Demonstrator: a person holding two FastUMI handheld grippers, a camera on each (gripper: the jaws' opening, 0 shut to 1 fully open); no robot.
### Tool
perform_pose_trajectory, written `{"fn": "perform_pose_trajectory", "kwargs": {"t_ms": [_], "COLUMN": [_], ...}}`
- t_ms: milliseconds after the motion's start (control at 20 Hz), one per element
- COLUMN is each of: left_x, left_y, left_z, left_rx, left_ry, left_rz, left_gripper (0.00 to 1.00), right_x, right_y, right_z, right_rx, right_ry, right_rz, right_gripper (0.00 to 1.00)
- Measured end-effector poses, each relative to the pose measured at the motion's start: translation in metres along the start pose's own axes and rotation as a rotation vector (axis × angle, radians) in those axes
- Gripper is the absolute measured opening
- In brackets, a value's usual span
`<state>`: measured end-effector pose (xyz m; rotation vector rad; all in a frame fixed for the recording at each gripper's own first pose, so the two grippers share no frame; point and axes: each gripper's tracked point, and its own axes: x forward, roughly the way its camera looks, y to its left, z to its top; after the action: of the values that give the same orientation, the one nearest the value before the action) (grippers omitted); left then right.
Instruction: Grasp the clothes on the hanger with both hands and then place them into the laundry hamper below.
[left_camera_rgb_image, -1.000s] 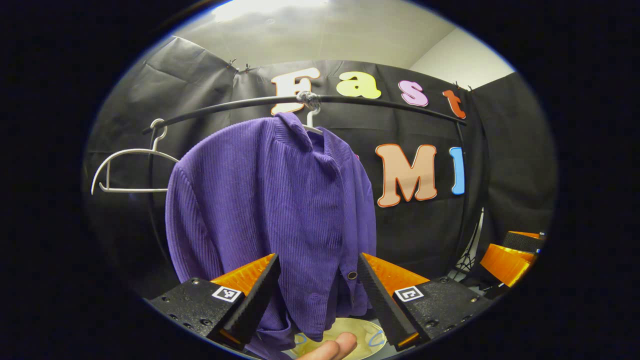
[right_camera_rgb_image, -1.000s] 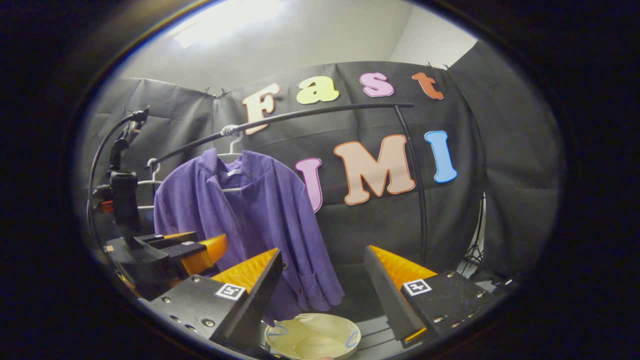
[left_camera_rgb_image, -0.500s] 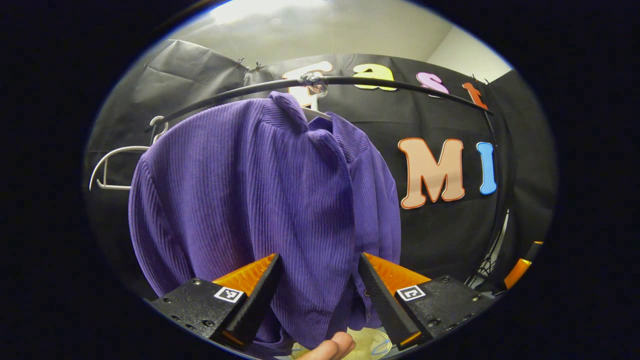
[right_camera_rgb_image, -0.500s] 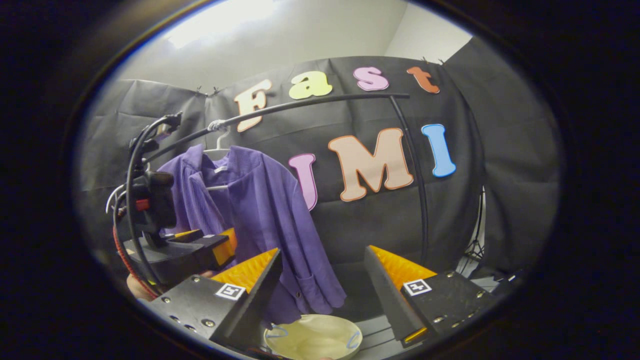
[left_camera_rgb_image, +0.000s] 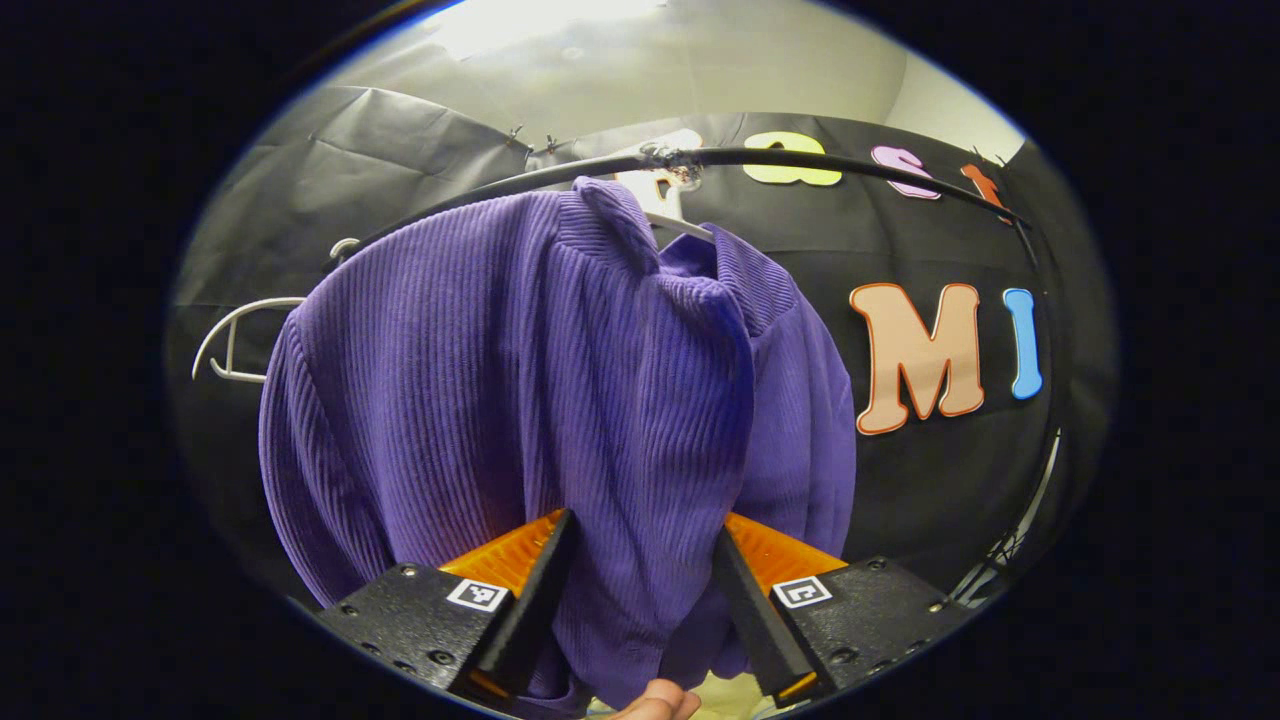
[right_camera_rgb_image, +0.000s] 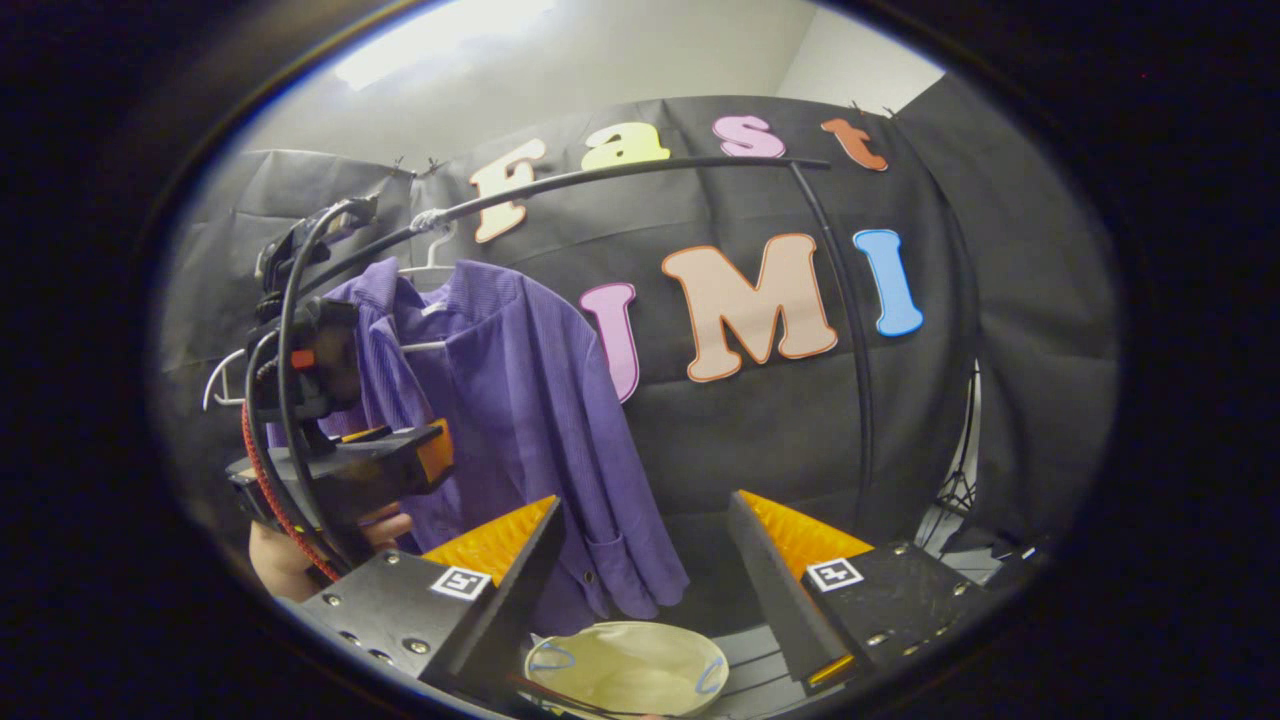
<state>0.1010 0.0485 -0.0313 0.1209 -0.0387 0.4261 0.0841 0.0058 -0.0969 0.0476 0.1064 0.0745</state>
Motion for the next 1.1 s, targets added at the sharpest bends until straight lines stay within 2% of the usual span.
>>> {"fn": "perform_pose_trajectory", "kwargs": {"t_ms": [100,350,500,750,900,1100], "left_x": [0.005,0.007,0.001,-0.023,-0.026,-0.033], "left_y": [0.008,0.019,0.018,0.012,0.017,0.023], "left_z": [0.000,-0.004,-0.006,0.004,0.003,0.005], "left_rx": [0.014,0.013,-0.003,-0.085,-0.102,-0.105], "left_ry": [-0.024,-0.016,0.006,0.010,0.033,0.033], "left_rz": [0.016,-0.042,-0.109,-0.279,-0.311,-0.345], "left_gripper": [0.60,0.07,0.00,0.00,0.00,0.00], "right_x": [0.005,0.022,0.038,0.071,0.092,0.120], "right_y": [0.003,0.036,0.064,0.104,0.125,0.154], "right_z": [-0.003,-0.016,-0.027,-0.041,-0.036,-0.028], "right_rx": [-0.011,-0.067,-0.092,-0.061,-0.044,-0.087], "right_ry": [-0.002,0.006,0.018,0.041,0.018,-0.022], "right_rz": [0.004,0.079,0.150,0.228,0.246,0.270], "right_gripper": [0.99,0.99,0.99,0.99,0.99,0.99]}}
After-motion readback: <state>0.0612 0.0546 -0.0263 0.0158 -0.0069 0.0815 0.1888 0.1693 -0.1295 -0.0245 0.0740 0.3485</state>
